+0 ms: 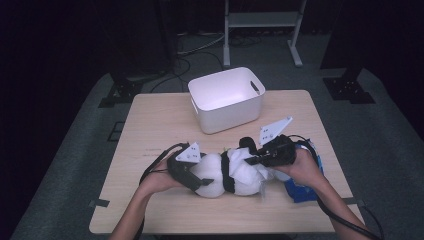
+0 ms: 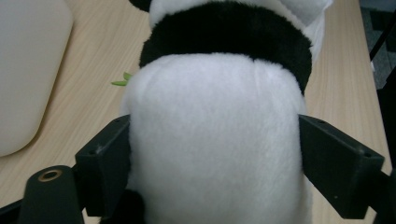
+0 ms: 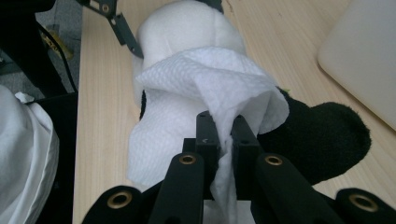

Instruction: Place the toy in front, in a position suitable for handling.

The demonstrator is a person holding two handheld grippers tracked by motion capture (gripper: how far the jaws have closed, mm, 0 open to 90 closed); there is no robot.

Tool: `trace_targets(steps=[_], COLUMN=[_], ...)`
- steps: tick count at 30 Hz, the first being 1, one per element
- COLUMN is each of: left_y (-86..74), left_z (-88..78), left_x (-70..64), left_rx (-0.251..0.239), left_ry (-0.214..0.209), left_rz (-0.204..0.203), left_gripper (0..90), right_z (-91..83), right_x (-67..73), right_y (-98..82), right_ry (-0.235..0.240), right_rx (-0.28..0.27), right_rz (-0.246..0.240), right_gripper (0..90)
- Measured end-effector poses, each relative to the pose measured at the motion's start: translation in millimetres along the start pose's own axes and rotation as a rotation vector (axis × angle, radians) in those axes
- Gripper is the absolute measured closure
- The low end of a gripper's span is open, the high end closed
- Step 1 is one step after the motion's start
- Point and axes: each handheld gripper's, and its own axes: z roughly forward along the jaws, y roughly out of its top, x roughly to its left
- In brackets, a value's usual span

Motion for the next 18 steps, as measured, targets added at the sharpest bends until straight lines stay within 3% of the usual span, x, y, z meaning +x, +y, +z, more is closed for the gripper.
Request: trace_targets(steps=[5, 10, 16, 18], left_y=[-5.9, -6.2, -7.6, -7.3], left_z=[-1.4, -1.9, -2.3, -2.1], left_x=[1.3, 0.4, 0.9, 1.1], left_rx=[-0.029, -0.034, -0.037, -0.036], left_ry=[-0.011, -0.018, -0.02, -0.02], left_rz=[-0.015, -0.004, -0.019, -0.021], left_gripper=[20.3, 21.5, 21.4, 21.4], right_z=[-1.1, 1.1, 17.0, 16.2], right_x=[3.2, 6.1, 3.8, 3.8], right_y=[3.0, 19.7, 34.7, 34.5], right_ry=[-0.003, -0.02, -0.09, -0.104], right_rx=[0.0, -0.024, 0.012, -0.005], right_rz=[-0.02, -0.059, -0.075, -0.079], right_gripper=[82.9, 78.7, 48.7, 45.9])
